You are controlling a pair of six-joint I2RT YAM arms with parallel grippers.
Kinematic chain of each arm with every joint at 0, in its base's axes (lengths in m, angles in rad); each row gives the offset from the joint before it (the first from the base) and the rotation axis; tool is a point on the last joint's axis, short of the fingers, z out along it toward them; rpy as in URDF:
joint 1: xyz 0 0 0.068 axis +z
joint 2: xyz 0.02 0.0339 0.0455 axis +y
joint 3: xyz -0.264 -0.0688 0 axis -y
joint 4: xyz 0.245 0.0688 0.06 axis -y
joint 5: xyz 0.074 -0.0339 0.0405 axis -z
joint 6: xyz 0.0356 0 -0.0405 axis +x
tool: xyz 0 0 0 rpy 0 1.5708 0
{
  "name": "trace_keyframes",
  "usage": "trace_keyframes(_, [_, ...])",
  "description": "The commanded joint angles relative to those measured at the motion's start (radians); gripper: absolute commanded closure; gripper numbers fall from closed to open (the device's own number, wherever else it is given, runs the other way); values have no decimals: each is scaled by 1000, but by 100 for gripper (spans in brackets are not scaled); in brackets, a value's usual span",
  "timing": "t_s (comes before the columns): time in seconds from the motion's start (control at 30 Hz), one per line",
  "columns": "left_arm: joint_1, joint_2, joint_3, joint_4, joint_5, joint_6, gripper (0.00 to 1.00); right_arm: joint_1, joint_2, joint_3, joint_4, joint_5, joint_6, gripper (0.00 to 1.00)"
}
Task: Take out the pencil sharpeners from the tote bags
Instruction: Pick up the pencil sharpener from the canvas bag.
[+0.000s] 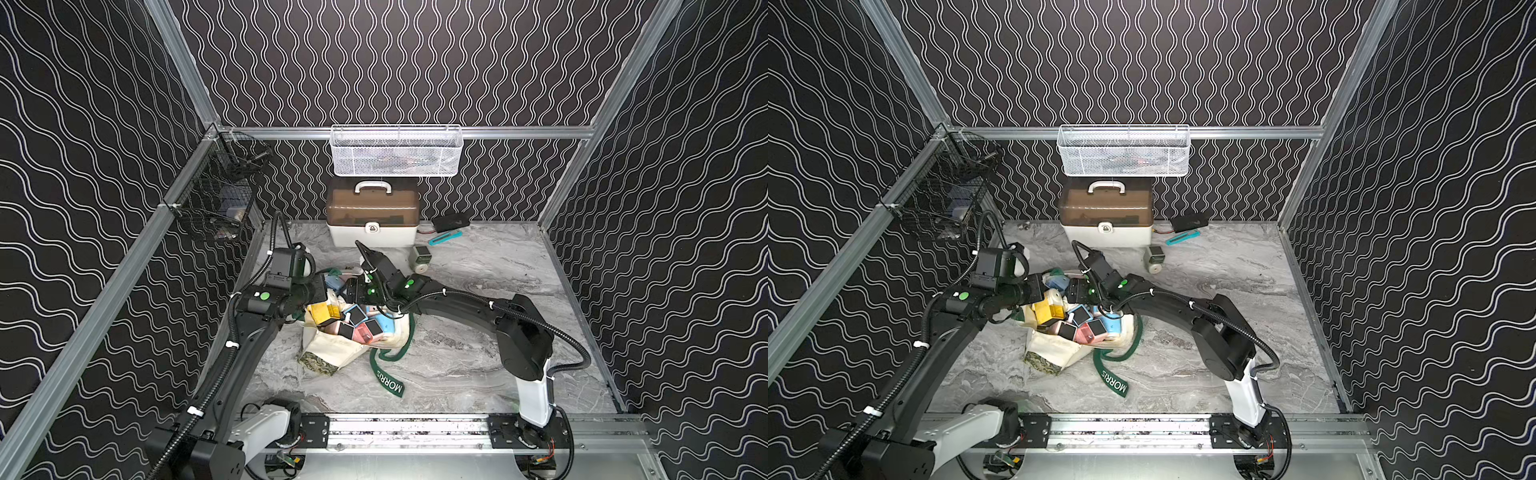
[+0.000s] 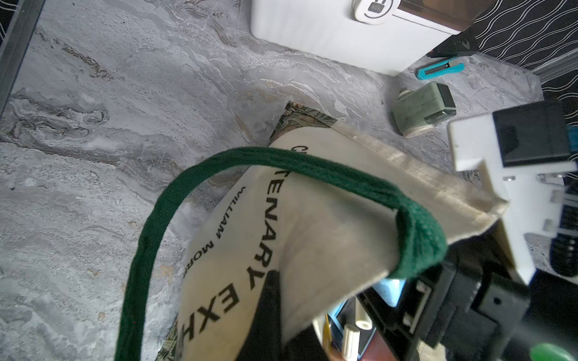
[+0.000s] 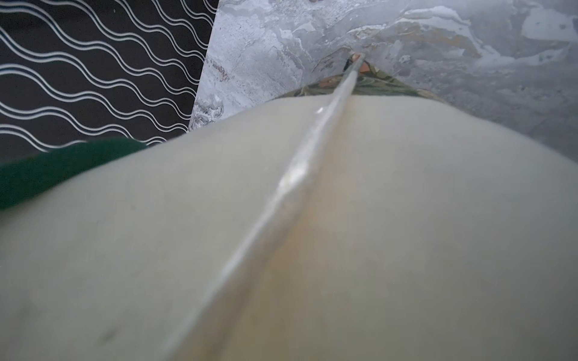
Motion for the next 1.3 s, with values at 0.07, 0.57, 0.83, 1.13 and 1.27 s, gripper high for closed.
trace_keyframes(0.07, [1, -5, 1, -33, 16, 17, 100, -1, -58, -81, 42, -17, -161, 29])
trace_keyframes(0.57, [1, -6, 2, -34, 15, 17, 100, 0, -179, -199, 97, -58, -309, 49])
trace_keyframes(0.83, [1, -4, 3, -33, 14, 16, 100, -1, -274, -258, 97, -39, -337, 50])
trace_keyframes(1.13, [0, -6, 0, -34, 13, 14, 100, 0, -348, -275, 56, -58, -343, 51])
trace_keyframes(1.27, [1, -4, 2, -33, 10, 13, 100, 0, -383, -275, 26, -67, -348, 51])
